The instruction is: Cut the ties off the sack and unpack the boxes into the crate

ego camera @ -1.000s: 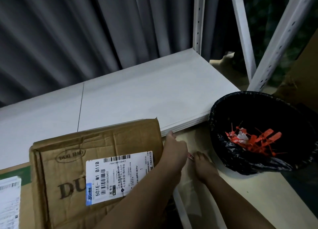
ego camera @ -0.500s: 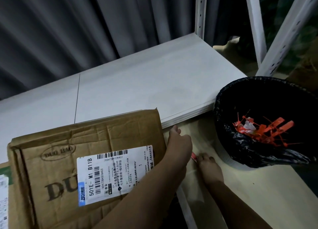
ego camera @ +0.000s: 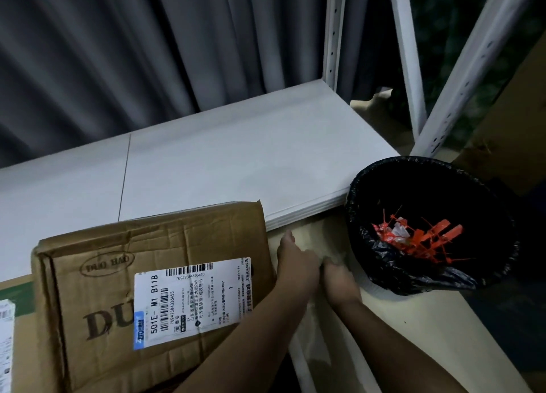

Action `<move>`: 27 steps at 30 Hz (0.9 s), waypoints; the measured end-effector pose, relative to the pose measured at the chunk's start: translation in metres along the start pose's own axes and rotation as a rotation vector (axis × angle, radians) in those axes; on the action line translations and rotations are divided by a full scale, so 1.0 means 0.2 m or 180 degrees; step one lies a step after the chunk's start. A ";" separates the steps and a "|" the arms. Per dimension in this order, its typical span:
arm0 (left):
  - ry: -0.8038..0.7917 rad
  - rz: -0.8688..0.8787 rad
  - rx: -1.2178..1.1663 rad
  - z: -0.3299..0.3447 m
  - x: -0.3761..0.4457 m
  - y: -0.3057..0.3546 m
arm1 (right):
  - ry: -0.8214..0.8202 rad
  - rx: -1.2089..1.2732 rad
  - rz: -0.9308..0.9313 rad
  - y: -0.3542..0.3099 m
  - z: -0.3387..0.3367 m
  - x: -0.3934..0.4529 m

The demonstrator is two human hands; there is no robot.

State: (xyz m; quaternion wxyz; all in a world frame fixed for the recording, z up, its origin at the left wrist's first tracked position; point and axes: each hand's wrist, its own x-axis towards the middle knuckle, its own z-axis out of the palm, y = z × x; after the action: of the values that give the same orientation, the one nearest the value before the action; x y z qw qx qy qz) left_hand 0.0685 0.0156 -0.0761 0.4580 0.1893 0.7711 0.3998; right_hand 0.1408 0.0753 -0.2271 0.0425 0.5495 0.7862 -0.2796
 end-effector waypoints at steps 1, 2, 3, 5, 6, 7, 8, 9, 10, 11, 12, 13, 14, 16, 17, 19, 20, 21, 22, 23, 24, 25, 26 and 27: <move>0.0022 0.0125 0.0192 0.01 -0.01 -0.01 | 0.0124 0.0011 -0.0063 -0.04 -0.06 -0.01; 0.0047 0.0209 0.0295 0.03 -0.02 0.00 | 0.0225 0.0049 -0.0117 -0.09 -0.12 -0.03; 0.0055 0.0229 0.0370 0.04 -0.04 0.01 | 0.0307 0.0093 -0.0173 -0.13 -0.18 -0.05; 0.0159 0.0224 0.0526 0.05 -0.04 0.03 | 0.0464 0.0218 -0.0276 -0.21 -0.30 -0.09; 0.0244 0.0196 0.0575 0.04 -0.03 0.03 | 0.0557 0.0340 -0.0297 -0.25 -0.36 -0.11; 0.0266 0.0158 0.0547 0.03 -0.02 0.02 | 0.0696 0.0493 -0.0294 -0.29 -0.43 -0.14; 0.0236 0.0098 0.0480 0.02 0.00 0.01 | 0.0865 0.0673 -0.0266 -0.32 -0.49 -0.16; 0.0193 0.0049 0.0440 0.02 0.02 0.00 | 0.1032 0.0893 -0.0218 -0.35 -0.56 -0.17; 0.0196 0.0052 0.0467 0.01 0.04 -0.02 | 0.1140 0.1142 -0.0171 -0.37 -0.61 -0.18; 0.0208 0.0093 0.0592 0.02 0.05 -0.03 | 0.1196 0.1404 -0.0145 -0.40 -0.66 -0.19; 0.0255 0.0174 0.0753 0.02 0.05 -0.03 | 0.1209 0.1658 -0.0144 -0.42 -0.71 -0.20; 0.0327 0.0327 0.0905 0.02 0.04 -0.03 | 0.1218 0.1864 -0.0170 -0.45 -0.75 -0.20; 0.0431 0.0498 0.1013 0.02 0.03 -0.01 | 0.1243 0.1992 -0.0196 -0.48 -0.79 -0.20; 0.0629 0.0683 0.1104 0.02 -0.01 0.02 | 0.1268 0.2129 -0.0202 -0.53 -0.85 -0.20; 0.0732 0.0767 0.1124 0.01 -0.01 0.04 | 0.1263 0.2237 -0.0200 -0.55 -0.87 -0.19; 0.0842 0.0932 0.1179 0.01 -0.02 0.06 | 0.1192 0.2425 -0.0228 -0.57 -0.90 -0.18; 0.0860 0.0992 0.1202 0.00 -0.03 0.07 | 0.1142 0.2510 -0.0267 -0.57 -0.91 -0.17; 0.0887 0.1041 0.1179 0.00 -0.04 0.08 | 0.1090 0.2661 -0.0318 -0.56 -0.90 -0.16; 0.0922 0.1055 0.1137 0.01 -0.04 0.09 | 0.1045 0.2857 -0.0373 -0.55 -0.90 -0.16; 0.0971 0.1059 0.1051 0.01 -0.03 0.09 | 0.1010 0.3043 -0.0419 -0.53 -0.89 -0.16; 0.1004 0.1003 0.0862 0.01 -0.02 0.11 | 0.1013 0.3156 -0.0415 -0.51 -0.87 -0.15; 0.0977 0.0878 0.0539 0.00 0.00 0.11 | 0.1033 0.3162 -0.0370 -0.49 -0.84 -0.14; 0.0889 0.0706 0.0167 0.00 0.01 0.13 | 0.1027 0.3012 -0.0282 -0.47 -0.80 -0.12; 0.0788 0.0512 -0.0148 0.01 0.04 0.13 | 0.0918 0.2717 -0.0158 -0.45 -0.76 -0.09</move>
State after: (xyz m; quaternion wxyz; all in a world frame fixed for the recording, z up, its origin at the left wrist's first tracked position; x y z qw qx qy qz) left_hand 0.0637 0.0371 -0.0606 0.3301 0.1890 0.7945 0.4733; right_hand 0.1050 0.1116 -0.0571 -0.3047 0.5322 0.6113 -0.5003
